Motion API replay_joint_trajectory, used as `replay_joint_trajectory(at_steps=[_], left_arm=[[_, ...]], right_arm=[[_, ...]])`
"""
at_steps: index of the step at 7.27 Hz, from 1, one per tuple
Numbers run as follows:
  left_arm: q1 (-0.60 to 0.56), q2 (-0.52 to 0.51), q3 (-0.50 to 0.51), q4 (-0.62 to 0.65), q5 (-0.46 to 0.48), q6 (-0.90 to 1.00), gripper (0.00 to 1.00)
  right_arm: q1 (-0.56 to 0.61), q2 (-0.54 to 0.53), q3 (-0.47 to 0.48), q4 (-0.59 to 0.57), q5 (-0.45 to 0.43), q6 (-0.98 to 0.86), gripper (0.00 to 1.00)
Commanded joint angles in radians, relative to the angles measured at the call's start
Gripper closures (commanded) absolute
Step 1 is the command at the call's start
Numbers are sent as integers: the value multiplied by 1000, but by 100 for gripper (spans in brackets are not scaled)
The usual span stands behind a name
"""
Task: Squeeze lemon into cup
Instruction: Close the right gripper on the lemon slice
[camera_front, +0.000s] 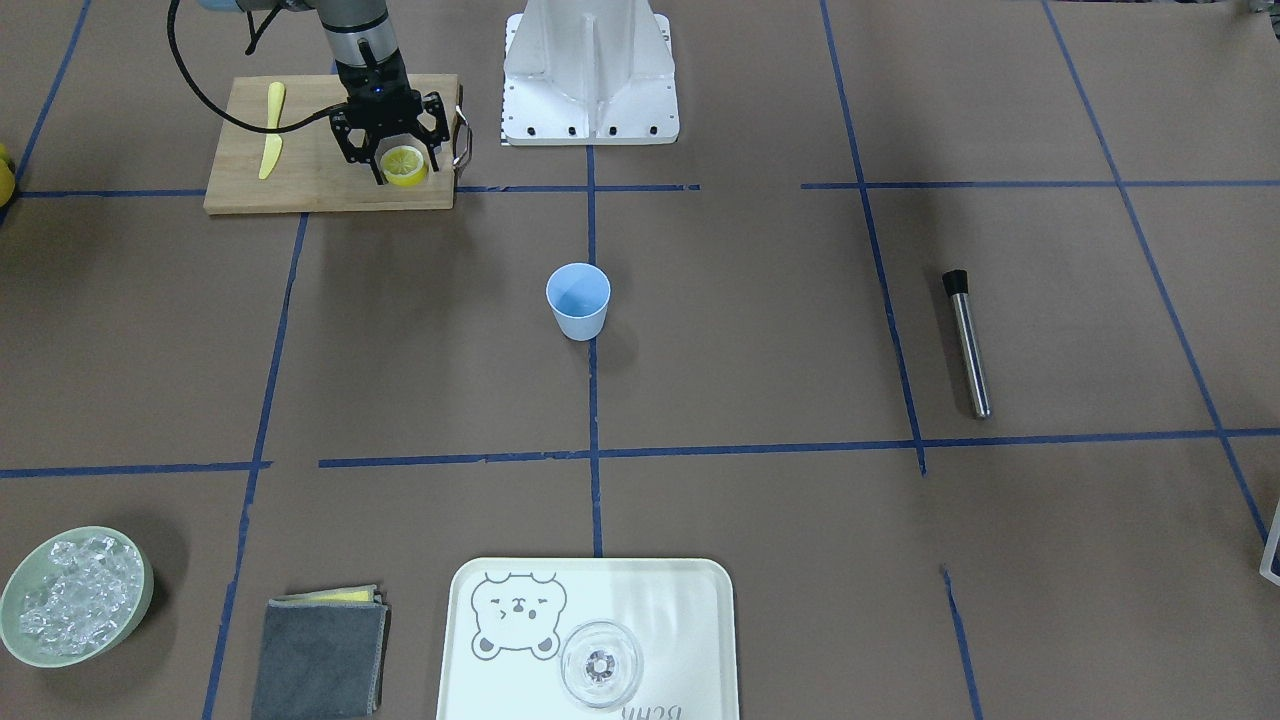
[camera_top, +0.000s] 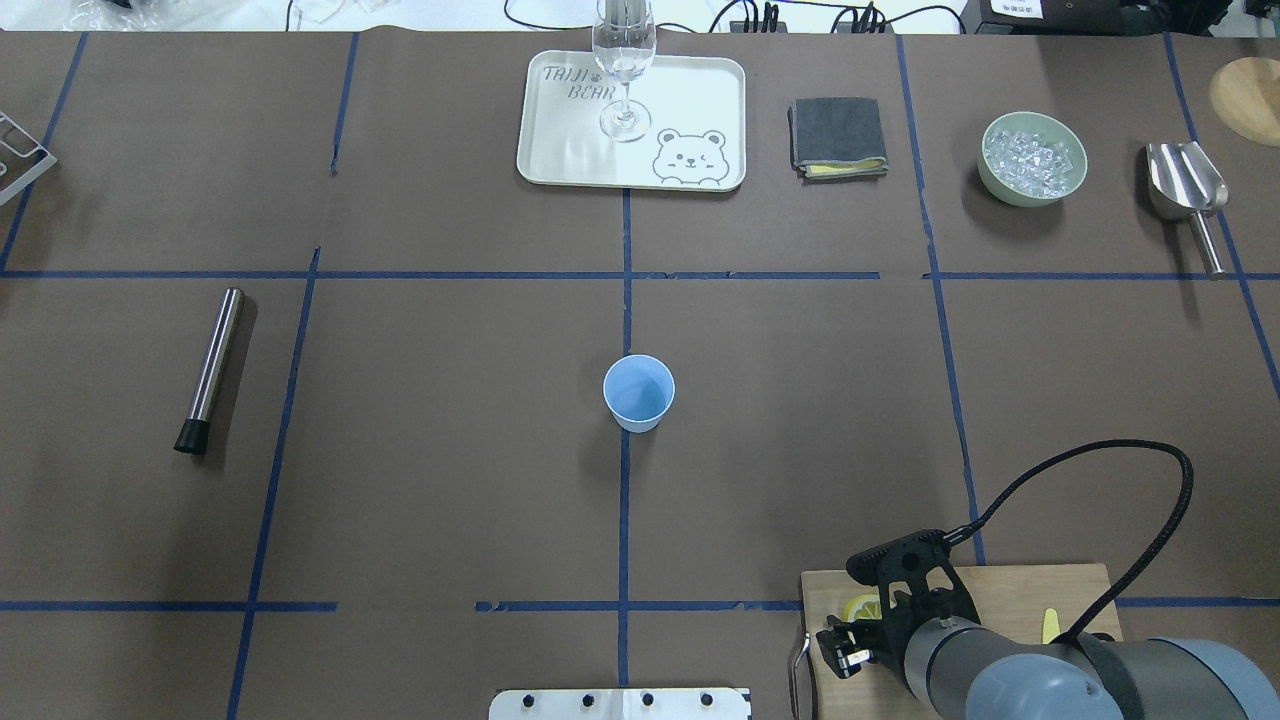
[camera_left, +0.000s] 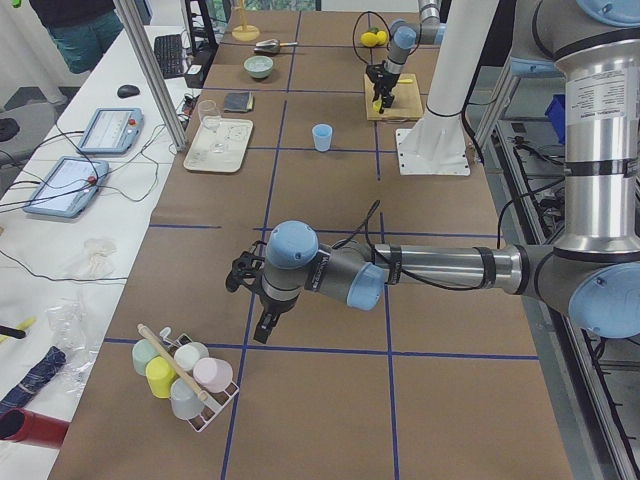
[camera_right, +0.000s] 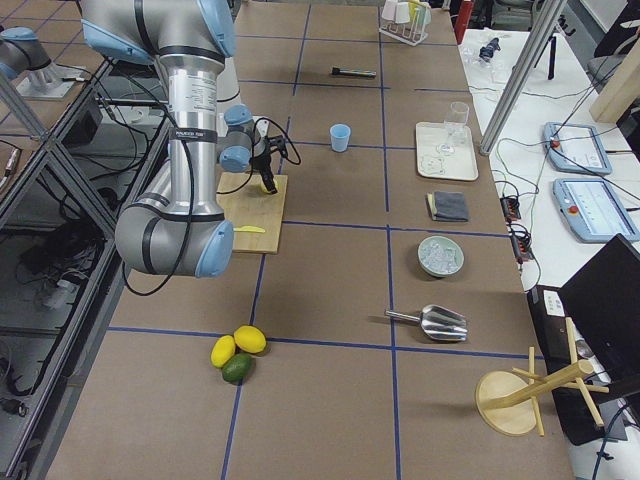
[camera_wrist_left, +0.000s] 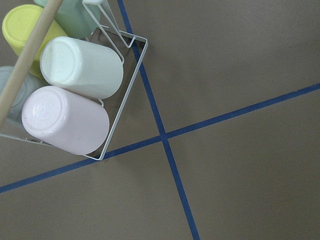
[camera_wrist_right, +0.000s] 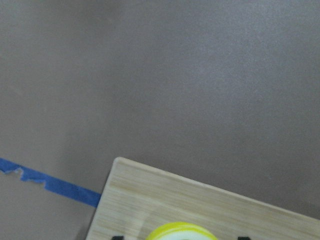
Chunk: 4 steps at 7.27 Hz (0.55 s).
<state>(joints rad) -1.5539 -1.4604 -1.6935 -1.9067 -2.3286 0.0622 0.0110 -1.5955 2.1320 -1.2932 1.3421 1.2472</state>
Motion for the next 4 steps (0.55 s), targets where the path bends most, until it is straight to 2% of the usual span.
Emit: replay_joint_trajectory(at_steps=[1,3,4], left_arm=[[0,0,0,0,0,1,0],[-2,0,0,0,0,1,0],[-2,0,0,0,0,1,0]], right_arm=[[1,0,0,0,3,0,30],[3,-4,3,0,3,0,36],[4,-4,6,0,3,0,46]])
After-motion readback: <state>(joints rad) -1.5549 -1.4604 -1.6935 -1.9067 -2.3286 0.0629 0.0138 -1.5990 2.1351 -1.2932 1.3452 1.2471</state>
